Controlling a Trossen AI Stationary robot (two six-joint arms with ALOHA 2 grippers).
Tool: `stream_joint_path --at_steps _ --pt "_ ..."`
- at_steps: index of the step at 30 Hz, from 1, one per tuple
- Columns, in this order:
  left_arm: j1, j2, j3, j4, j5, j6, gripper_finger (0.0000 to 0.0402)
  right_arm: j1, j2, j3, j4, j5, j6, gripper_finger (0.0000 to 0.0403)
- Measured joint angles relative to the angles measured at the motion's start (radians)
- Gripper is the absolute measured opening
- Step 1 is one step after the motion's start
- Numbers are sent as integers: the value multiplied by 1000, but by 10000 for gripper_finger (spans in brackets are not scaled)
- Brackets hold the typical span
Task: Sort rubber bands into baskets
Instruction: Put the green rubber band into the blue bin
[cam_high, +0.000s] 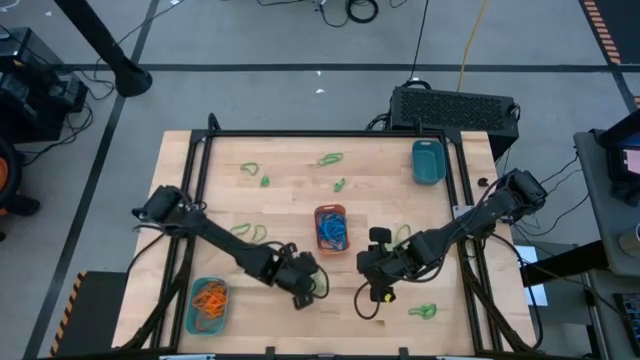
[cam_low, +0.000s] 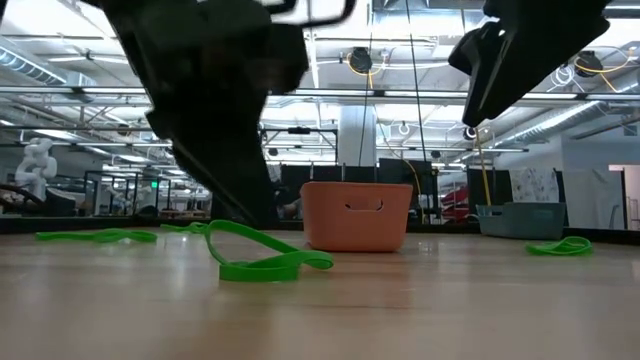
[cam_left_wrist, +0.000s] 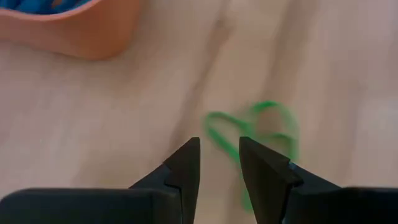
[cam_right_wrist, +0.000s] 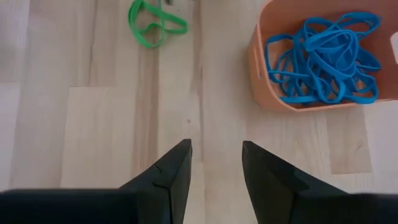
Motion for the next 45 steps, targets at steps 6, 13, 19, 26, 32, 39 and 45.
stream_joint_path --at_steps 6,13,19,26,32,39,45 --pt "20 25 0 -30 26 24 118 11 0 0 -1 0 0 135" --pt "4 26 0 -36 15 49 118 13 0 0 0 0 0 135" --pt "8 26 0 -16 -95 57 118 13 0 0 3 0 -1 135" --pt "-5 26 0 40 37 129 118 13 0 0 3 0 -12 135" --pt "-8 26 0 77 40 138 118 13 0 0 4 0 -11 135" --pt "-16 26 0 44 102 153 118 13 0 0 5 0 -11 135" --pt "-21 25 0 0 91 143 118 13 0 0 5 0 -11 135"
